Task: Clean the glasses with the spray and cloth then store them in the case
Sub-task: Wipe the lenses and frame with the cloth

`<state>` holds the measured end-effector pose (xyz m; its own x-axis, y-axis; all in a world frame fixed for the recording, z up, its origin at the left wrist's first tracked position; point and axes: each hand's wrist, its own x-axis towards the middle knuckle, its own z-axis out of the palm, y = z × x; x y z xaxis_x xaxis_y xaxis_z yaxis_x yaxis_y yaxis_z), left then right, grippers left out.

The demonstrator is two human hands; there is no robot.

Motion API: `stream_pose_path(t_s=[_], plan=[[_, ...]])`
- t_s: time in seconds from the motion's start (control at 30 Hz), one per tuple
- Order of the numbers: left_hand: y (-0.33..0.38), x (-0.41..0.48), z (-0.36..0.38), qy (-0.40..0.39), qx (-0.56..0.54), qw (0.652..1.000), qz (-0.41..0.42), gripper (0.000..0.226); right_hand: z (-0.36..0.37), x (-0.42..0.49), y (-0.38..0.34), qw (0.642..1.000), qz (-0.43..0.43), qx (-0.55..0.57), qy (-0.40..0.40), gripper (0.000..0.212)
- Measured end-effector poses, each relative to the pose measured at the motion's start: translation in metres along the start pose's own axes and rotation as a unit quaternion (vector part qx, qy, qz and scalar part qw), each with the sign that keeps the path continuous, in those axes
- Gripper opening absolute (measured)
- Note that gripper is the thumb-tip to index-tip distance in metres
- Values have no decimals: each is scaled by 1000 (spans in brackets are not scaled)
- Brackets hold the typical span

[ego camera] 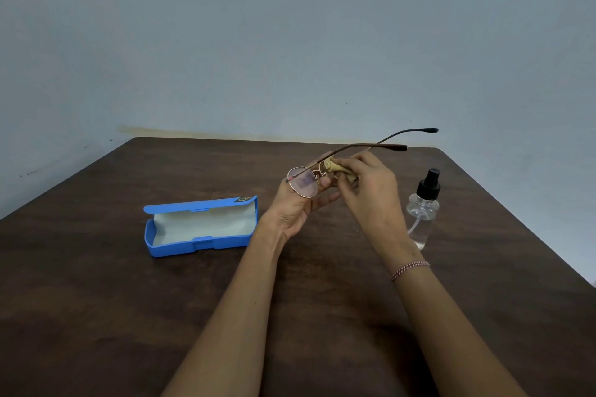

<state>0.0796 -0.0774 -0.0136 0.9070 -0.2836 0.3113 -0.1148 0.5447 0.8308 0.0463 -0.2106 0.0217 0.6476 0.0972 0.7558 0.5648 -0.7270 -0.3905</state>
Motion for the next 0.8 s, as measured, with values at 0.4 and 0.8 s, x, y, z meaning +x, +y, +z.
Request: stream_pose_path(t_s=[0.4,0.8], plan=[[-5,3,-6,-39,-21,999,-1,36,3,1,-3,1000,-18,21,5,24],[-6,6,-15,38,9,999,15,28,4,-2,-4,999,-23,4,-25,17]])
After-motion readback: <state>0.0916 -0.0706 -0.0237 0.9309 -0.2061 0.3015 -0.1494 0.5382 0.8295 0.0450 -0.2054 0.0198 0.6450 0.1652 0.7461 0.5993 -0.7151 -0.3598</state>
